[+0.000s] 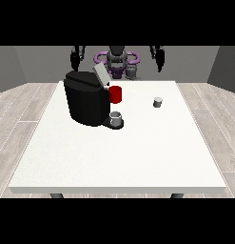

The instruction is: Insert the coffee pod into the coffee machine and close the lid

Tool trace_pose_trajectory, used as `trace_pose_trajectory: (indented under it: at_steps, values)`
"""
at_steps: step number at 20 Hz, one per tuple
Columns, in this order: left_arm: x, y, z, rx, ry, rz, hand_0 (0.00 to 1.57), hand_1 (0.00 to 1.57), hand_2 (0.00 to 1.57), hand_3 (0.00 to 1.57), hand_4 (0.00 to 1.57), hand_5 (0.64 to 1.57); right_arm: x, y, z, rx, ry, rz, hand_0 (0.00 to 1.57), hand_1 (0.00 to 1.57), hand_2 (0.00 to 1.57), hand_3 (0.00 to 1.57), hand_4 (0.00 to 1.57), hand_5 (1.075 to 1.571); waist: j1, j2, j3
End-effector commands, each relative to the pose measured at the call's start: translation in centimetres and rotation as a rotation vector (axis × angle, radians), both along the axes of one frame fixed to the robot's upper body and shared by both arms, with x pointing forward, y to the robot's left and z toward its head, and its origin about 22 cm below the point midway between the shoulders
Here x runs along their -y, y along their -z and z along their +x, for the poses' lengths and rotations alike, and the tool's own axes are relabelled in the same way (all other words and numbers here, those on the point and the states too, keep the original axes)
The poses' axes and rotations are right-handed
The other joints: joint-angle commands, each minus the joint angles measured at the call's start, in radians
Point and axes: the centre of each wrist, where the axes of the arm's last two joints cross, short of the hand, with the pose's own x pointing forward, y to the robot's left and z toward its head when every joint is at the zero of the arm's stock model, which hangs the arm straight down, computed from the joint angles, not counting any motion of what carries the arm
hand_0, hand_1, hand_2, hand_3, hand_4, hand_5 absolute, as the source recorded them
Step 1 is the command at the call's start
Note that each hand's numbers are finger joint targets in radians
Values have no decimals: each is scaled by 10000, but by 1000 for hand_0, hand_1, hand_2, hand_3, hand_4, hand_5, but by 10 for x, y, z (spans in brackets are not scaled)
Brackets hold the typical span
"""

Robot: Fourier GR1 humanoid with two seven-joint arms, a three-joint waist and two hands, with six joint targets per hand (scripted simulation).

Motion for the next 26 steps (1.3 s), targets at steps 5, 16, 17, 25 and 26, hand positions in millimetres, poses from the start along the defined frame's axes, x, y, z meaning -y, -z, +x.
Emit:
trace_pose_trajectory:
  at_steps: [5,16,17,25,26]
  values:
    - [-50,3,-7,562,1829,2445,0,0,0,0,0,1571,2,5,2,152,436,-265,0,0,0,0,0,1571,111,161,-23]
    - [-108,-40,45,-129,1336,5668,0,0,0,0,0,1571,-16,-15,18,1702,993,-1852,0,0,0,0,0,1571,-1289,1562,-21]
    - [-128,-50,53,-405,981,5582,0,0,0,0,0,1571,-34,-25,15,1624,633,-1616,0,0,0,0,0,1571,-1545,1400,-25]
    - [-140,-45,77,-1163,1309,7160,0,0,0,0,0,1571,-54,-45,32,1917,645,-1468,0,0,0,0,0,1571,-1685,2292,-26]
    - [-132,-54,81,-780,1757,7384,0,0,0,0,0,1571,-38,-33,42,1791,834,-1604,0,0,0,0,0,1571,-1373,2584,-21]
